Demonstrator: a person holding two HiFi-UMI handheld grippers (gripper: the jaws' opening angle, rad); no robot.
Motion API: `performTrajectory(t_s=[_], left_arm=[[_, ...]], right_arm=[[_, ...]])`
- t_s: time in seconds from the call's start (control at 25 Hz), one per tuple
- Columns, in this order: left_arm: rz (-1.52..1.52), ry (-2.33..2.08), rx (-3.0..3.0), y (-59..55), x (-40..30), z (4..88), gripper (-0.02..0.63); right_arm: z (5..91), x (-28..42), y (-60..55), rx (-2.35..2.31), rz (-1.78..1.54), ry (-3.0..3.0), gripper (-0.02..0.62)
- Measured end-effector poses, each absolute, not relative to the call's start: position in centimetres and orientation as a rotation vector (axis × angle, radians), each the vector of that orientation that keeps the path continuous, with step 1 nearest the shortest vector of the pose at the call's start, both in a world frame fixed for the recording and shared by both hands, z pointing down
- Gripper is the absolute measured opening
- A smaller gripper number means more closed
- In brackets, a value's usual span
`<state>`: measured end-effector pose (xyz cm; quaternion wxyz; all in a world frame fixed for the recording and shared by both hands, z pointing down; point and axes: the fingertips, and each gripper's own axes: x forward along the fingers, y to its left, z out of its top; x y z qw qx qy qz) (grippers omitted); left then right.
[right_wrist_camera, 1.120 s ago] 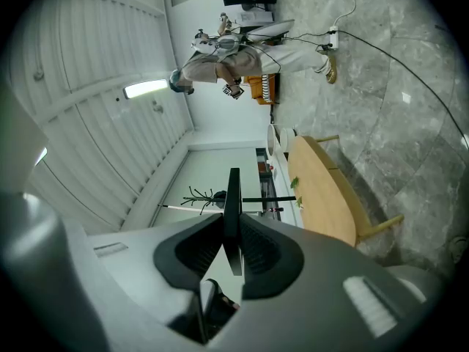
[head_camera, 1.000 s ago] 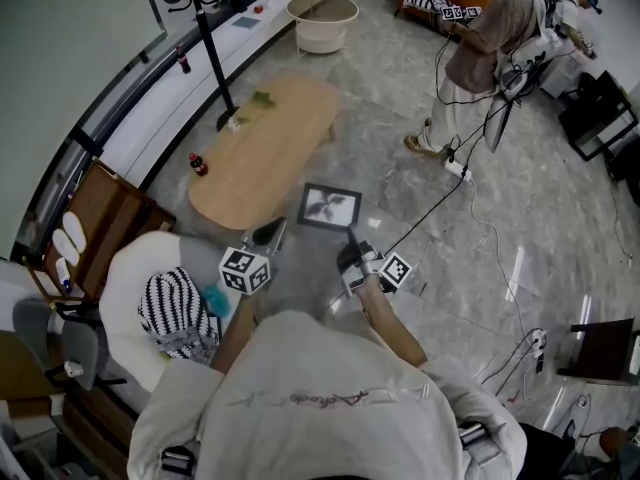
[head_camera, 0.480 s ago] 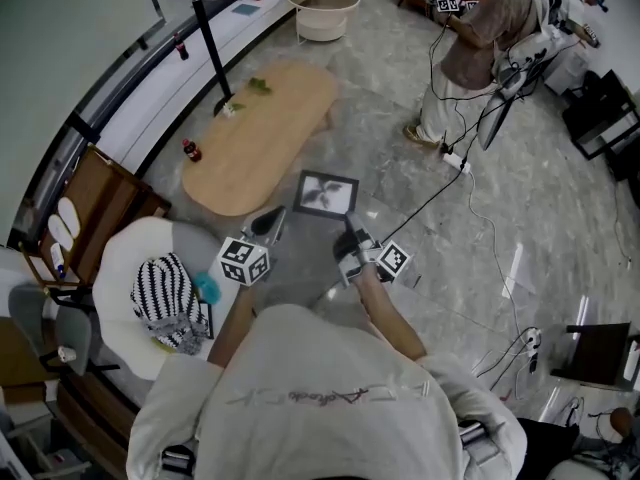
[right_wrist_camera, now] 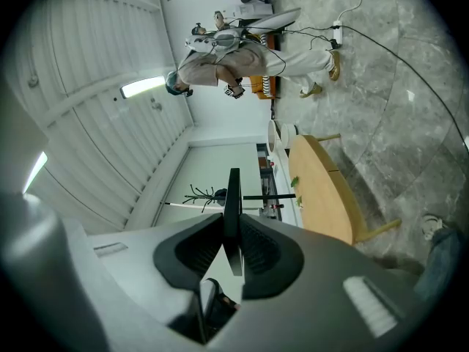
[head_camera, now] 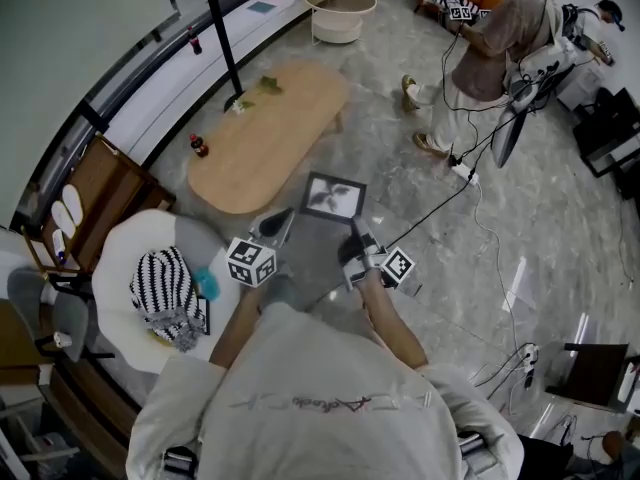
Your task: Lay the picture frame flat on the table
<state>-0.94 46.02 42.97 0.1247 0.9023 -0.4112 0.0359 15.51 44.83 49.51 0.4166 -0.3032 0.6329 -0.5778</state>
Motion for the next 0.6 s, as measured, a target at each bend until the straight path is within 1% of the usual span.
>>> performTrajectory(t_s=[0.32, 0.6], left_arm=[[0.105, -1.196, 2.63, 43.3, 0.0, 44.0, 0.0], [0.093, -1.166, 2.638, 36.9, -0.1, 44.2, 0.0]], right_arm=[[50.5, 16.5, 42.4, -0.764, -1.446, 1.583, 0.073], [51.3, 16.1, 36.6, -0.795, -1.446, 1.585, 0.073]])
